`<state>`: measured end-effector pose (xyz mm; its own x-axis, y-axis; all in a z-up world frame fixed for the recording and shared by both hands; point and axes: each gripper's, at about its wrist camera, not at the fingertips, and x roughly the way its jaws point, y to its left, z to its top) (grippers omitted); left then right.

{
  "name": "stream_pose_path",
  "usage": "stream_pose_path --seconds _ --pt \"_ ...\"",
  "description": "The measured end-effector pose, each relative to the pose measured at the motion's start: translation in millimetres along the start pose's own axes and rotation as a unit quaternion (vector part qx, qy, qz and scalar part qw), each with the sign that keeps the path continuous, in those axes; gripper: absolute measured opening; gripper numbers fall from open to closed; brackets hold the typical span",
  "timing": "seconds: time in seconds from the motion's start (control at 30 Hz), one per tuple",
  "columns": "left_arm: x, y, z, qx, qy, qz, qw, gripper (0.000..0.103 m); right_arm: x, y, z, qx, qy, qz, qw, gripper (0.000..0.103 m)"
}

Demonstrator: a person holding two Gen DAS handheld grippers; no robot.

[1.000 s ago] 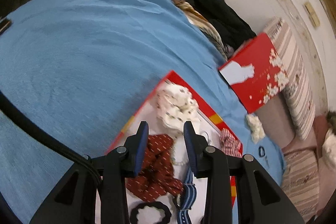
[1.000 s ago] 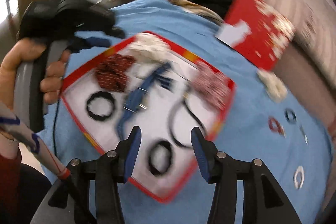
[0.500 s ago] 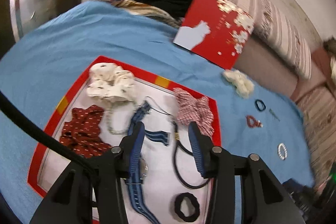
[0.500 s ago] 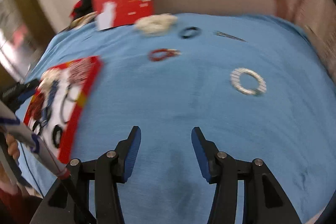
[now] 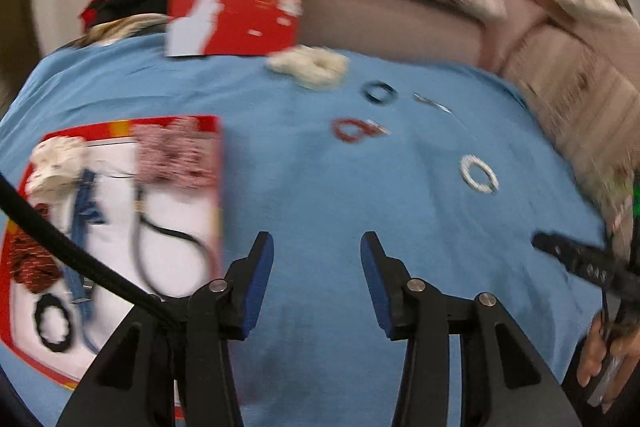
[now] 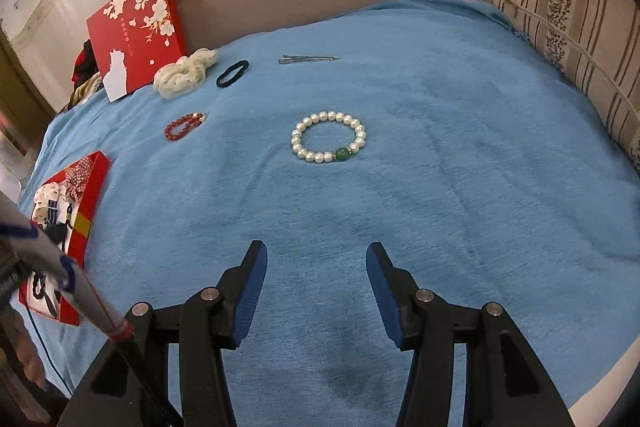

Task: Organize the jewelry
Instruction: 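Move both tools back over the pearl bracelet and red bead bracelet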

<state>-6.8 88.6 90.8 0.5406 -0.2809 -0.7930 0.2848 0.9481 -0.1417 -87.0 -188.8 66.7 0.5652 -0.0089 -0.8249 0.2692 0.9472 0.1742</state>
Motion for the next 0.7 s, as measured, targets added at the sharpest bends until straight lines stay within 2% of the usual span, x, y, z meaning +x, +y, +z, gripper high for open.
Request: stream_pose_path --seconds 0.13,0.27,0.53,0.7 --pt "13.3 -27.1 -10.1 0.034 0.02 -0.005 0.9992 0.044 6.3 0.5 -1.1 -0.004 0.001 0.003 1.0 0.058" --pt "18.9 -34.8 -16.4 0.048 0.028 0.0 0.9984 0.044 13.0 -2.5 0.5 -0.003 0.003 0.006 1.0 0.058" --pt "34.5 -27.5 -13.8 0.035 0.039 0.013 0.9985 0.047 28.2 -10.8 12.8 -0.001 -0.003 0.011 1.0 0.058" --pt "43.8 -25.7 -11.0 0.031 0.042 0.018 0.9985 0.047 35.7 -20.2 37.1 0.003 -0.025 0.017 1.0 0.058"
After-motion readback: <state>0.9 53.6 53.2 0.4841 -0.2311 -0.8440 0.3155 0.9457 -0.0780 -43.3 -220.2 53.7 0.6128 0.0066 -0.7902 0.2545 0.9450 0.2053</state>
